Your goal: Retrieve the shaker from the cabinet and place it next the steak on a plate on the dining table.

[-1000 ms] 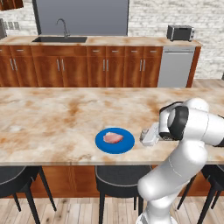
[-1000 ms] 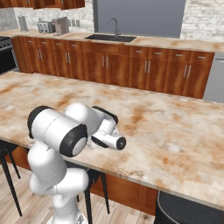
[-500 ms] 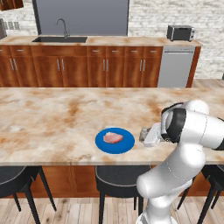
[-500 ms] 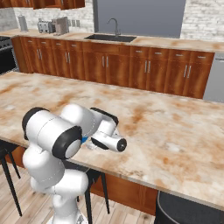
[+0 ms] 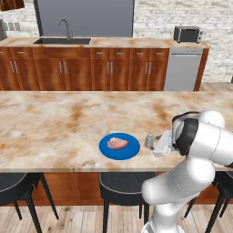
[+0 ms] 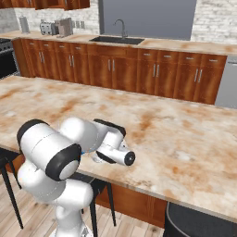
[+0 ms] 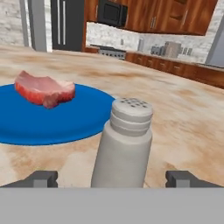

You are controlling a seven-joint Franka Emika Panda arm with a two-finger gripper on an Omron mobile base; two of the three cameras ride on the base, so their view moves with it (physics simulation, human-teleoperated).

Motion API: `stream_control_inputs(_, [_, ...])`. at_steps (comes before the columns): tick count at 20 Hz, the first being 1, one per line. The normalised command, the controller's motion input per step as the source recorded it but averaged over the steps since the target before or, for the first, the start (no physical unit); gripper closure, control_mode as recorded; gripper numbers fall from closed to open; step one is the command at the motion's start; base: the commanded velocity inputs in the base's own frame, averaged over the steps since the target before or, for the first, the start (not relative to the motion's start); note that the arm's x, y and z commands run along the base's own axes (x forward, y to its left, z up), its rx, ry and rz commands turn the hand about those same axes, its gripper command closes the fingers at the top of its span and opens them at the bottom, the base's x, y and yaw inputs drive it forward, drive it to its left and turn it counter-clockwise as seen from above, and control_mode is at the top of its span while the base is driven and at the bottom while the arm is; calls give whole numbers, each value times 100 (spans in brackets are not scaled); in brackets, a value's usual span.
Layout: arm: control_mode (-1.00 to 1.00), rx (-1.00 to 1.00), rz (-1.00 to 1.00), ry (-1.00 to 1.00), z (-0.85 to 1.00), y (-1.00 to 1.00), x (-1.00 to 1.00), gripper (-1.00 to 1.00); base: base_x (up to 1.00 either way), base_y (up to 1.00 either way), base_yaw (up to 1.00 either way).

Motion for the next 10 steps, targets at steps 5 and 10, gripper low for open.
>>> stream_control_inputs(5, [-100, 0, 1, 0, 43, -54, -12, -100, 0, 0, 0])
stream_control_inputs(10, [-100, -3, 5, 0, 80, -34, -20, -100, 0, 0, 0])
